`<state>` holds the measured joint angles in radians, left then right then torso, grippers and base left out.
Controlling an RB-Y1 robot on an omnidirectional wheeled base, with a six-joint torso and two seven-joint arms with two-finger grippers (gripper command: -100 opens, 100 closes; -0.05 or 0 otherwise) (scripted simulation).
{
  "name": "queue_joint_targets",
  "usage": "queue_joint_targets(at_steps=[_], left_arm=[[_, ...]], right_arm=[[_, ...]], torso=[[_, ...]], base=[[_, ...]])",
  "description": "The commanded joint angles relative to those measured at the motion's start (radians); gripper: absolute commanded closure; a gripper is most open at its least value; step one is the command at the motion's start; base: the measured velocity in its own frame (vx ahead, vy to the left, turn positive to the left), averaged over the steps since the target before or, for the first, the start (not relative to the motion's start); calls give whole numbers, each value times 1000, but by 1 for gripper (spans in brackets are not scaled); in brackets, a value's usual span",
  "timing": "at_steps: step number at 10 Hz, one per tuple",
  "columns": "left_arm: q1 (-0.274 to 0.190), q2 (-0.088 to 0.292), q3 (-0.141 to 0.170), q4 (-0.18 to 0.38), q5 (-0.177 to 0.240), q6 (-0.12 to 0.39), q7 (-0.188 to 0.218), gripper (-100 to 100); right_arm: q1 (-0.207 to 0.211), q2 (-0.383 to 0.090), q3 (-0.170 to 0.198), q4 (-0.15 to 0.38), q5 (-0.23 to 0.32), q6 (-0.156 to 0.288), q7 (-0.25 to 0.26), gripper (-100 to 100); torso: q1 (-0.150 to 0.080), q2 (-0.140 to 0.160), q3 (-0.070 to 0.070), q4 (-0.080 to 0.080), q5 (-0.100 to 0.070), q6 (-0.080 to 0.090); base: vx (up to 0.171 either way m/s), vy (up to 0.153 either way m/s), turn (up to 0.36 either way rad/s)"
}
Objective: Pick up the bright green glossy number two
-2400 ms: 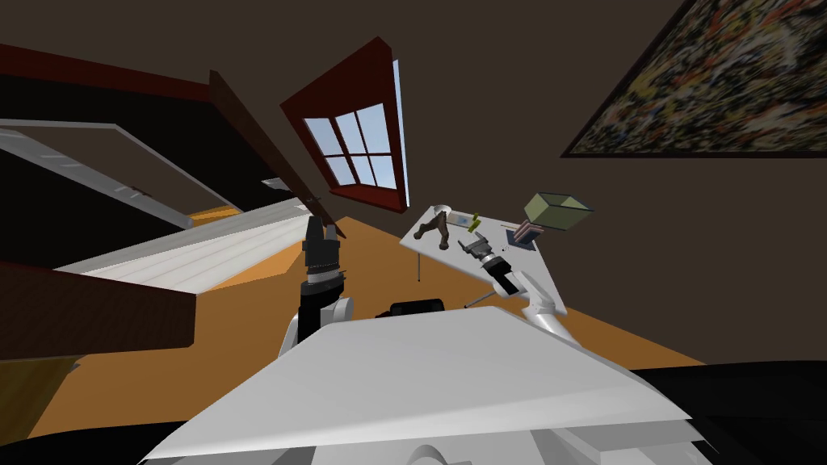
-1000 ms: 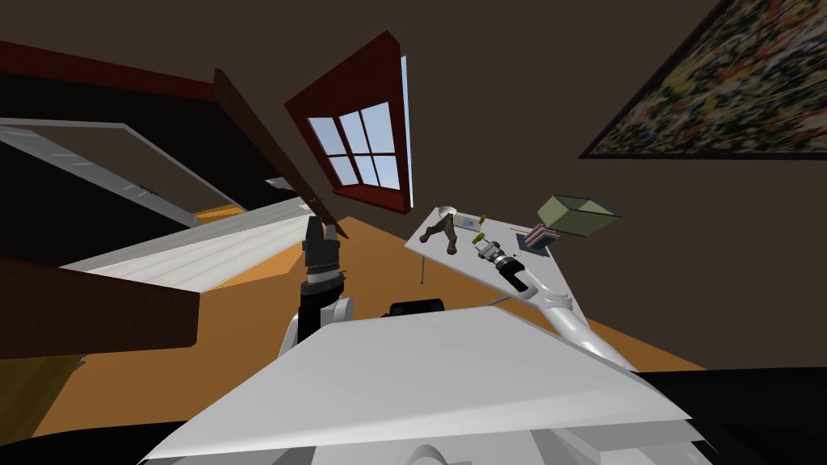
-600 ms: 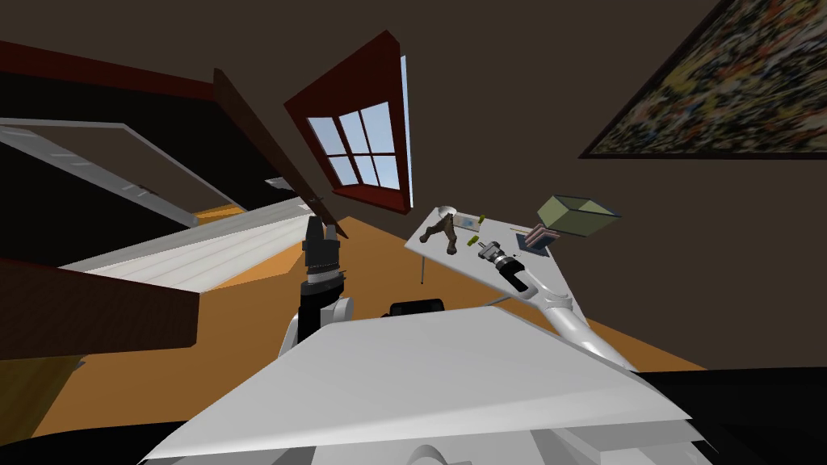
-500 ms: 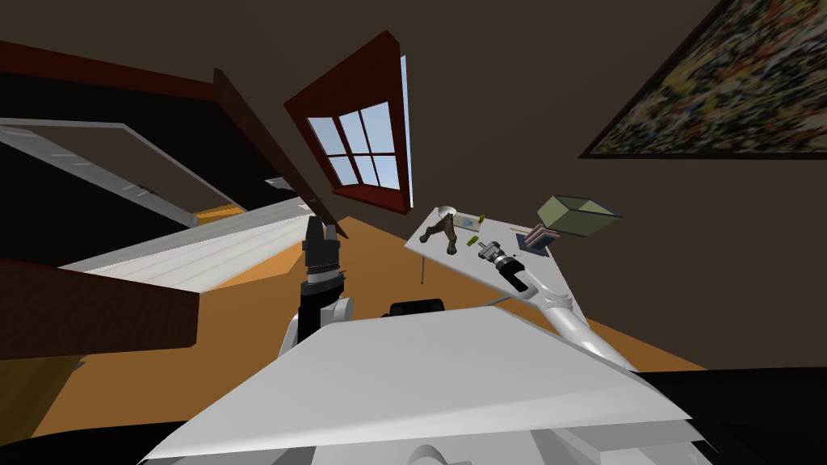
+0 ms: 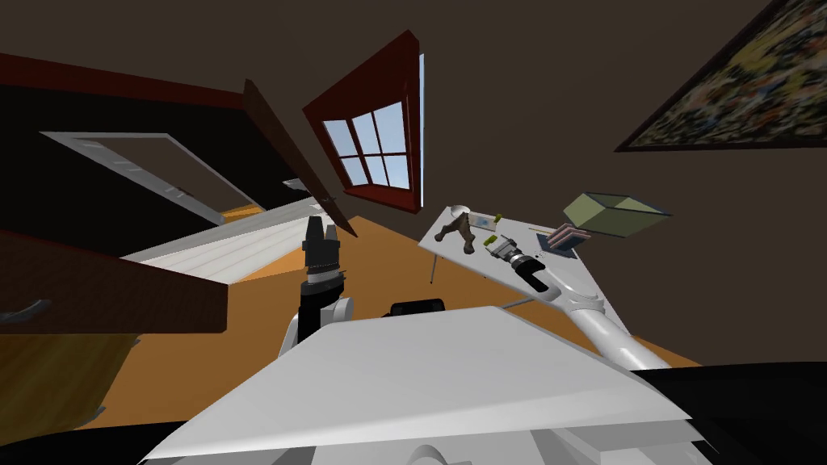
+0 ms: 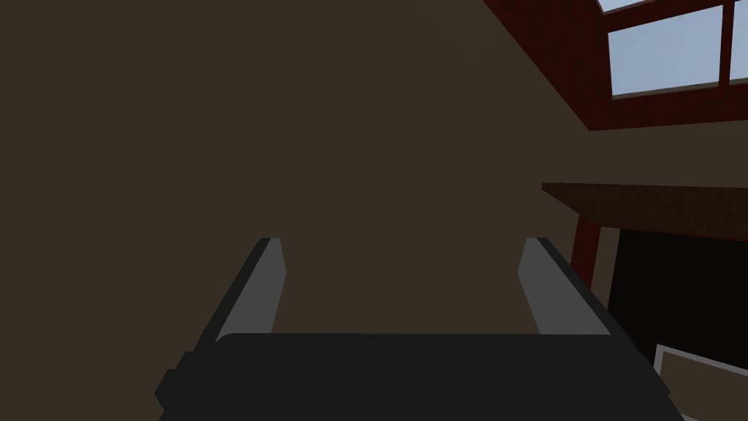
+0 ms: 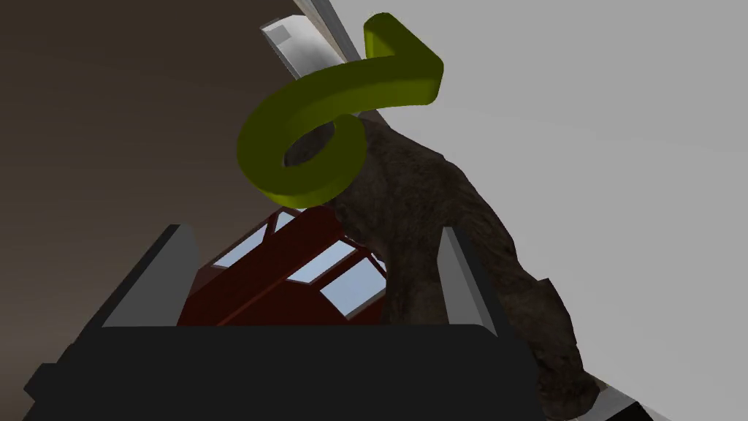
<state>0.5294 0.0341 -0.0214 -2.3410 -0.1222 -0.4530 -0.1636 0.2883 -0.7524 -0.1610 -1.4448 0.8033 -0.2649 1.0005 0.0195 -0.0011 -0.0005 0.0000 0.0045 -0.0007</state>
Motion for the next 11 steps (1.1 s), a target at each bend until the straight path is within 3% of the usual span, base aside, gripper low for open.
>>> queue_joint_targets(at_steps=[1,6,11], left_arm=[[0,0,0,0,0,0,0,0],[0,0,0,0,0,0,0,0],[0,0,0,0,0,0,0,0]], right_arm=[[-1,-34,-12,38,-15,1,-6,-100],[64,-172,-49,113,-72,3,-51,-100],[159,-319,-77,214,-131,-28,-104,-100]], torso=[[0,0,0,0,0,0],[-4,-1,-1,0,-1,0],[-4,-4,-2,-1,-1,-1]], base=[[24,280,44],[53,220,63],[94,206,30]])
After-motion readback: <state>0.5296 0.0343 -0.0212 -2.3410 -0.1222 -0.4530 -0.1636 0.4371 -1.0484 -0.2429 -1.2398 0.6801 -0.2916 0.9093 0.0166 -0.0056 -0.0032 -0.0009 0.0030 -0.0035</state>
